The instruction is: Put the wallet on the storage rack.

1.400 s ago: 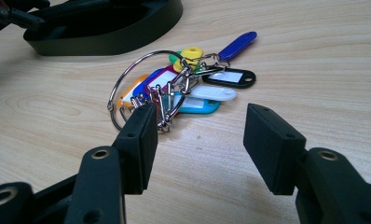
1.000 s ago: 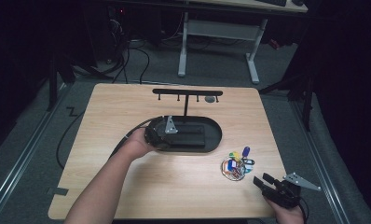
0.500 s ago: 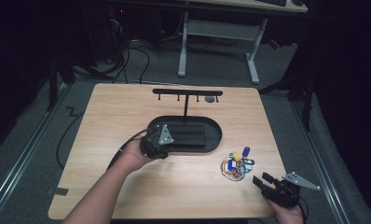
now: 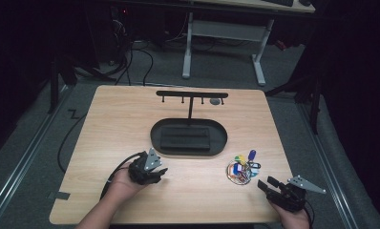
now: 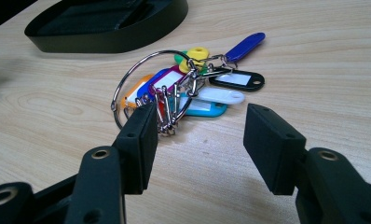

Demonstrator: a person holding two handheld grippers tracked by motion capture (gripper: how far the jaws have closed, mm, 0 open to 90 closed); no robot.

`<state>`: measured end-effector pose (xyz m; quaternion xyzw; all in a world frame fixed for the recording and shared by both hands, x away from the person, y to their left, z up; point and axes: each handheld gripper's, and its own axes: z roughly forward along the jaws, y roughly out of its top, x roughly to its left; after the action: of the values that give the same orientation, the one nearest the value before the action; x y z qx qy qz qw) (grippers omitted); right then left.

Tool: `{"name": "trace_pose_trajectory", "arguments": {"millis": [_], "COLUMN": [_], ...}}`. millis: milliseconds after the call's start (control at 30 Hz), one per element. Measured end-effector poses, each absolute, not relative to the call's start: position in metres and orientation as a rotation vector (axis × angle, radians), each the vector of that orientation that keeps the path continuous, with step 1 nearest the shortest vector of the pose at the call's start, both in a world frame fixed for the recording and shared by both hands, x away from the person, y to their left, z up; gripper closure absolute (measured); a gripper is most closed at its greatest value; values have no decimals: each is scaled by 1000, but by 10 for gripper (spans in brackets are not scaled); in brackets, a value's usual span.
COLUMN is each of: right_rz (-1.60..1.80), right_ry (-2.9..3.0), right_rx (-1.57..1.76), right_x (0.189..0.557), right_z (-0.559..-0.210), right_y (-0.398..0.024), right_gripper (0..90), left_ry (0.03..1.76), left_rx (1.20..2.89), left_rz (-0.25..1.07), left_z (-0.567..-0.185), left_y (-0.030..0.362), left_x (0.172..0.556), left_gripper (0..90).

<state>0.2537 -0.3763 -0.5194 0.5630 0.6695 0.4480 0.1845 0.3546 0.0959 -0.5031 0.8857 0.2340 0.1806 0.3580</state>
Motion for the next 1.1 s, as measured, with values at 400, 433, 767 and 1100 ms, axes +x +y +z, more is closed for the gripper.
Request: {"name": "trace_pose_trajectory", "arguments": {"millis": [400, 433, 767, 1100], "right_rz": [1258, 1257, 1229, 1203], "right_ry": [1897, 1897, 1884, 1885], "right_rx": [1584, 1585, 1579, 1589], "right_x": [254, 254, 257, 258], "right_z": [-520, -520, -520, -521], "right_y": [-374, -374, -370, -364], "right_gripper": [454, 454, 457, 457], "left_ry": [705, 721, 733, 728], "left_rx": [2172, 2159, 2155, 2121], "left_rz": [487, 496, 518, 465], "left_z": [-518, -520, -520, -515], "left_y": [138, 141, 151, 160], "left_x": [298, 292, 290, 290], "left_gripper": [486, 486, 443, 409]}}
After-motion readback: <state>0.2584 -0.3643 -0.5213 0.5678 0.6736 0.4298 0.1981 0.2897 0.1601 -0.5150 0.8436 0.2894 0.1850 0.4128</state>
